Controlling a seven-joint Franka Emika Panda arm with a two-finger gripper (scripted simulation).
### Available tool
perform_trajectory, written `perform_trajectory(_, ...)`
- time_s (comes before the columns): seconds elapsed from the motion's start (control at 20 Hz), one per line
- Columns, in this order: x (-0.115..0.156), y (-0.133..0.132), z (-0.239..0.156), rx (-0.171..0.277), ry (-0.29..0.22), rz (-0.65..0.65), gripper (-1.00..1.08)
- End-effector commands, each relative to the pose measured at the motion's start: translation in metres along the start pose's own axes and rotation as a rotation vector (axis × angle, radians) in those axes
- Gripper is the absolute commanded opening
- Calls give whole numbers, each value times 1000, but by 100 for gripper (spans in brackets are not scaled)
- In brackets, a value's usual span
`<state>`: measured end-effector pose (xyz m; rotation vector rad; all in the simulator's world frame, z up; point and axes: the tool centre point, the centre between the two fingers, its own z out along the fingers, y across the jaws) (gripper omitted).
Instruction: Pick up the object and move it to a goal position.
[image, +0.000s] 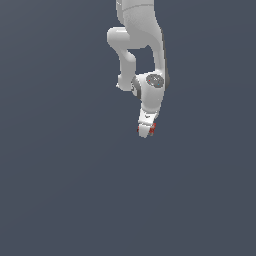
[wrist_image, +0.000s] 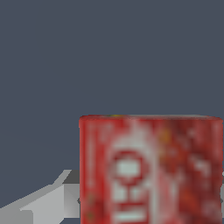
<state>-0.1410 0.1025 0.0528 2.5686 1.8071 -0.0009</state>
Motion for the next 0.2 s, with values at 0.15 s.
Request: perform_trajectory(0.15,-1,-5,-2,0,1,0,-100)
